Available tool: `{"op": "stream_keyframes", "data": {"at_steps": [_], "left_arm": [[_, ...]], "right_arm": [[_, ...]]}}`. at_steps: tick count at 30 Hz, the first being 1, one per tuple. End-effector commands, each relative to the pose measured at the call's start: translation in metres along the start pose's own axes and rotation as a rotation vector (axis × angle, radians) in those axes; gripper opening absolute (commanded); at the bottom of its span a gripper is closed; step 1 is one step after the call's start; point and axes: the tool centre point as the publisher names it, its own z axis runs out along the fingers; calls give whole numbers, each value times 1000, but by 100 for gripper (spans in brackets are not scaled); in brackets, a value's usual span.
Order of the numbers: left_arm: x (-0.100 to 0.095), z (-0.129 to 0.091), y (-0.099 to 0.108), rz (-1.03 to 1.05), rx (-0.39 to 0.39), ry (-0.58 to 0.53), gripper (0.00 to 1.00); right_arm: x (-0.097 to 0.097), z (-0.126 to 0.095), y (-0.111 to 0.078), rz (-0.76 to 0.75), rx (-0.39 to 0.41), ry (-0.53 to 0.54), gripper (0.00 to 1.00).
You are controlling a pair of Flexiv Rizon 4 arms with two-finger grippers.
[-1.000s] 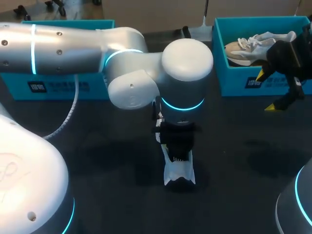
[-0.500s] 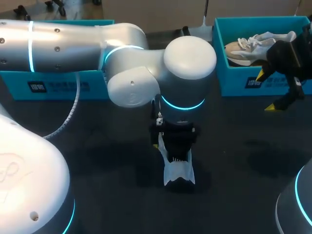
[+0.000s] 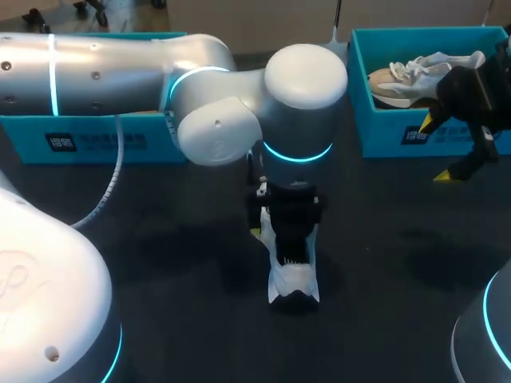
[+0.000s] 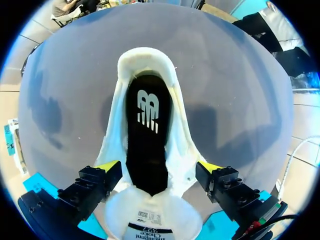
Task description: Take the shoe out of the shoebox, open the shoe tongue, remove and reinsert the insole, then place the shoe into the shoebox
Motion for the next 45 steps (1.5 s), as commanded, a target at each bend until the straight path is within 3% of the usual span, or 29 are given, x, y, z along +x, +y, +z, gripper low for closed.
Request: {"op": "stream_keyframes", "data": {"at_steps": [1,16,31,33,34,35,36,45], "left_arm": [[-7,6,5,0,6,7,100],[-7,-22,19,37,-21,-12,100],[-8,-58,60,68,-73,2,100],[-8,-61,62,68,-76,0,92],[-9,-61,63,69,-78,-1,82],[-9,-62,63,69,-79,-2,50],[-9,-62,63,69,-79,-2,46],[-7,-59,58,74,-75,-12,44]], "right_arm": [[-2,2,1,1,4,3,100],[-2,2,1,1,4,3,100],[-2,2,1,1,4,3,100],[-2,2,1,1,4,3,100],[-2,2,1,1,4,3,100],[-2,2,1,1,4,3,100],[-2,2,1,1,4,3,100],[-2,2,1,1,4,3,100]]}}
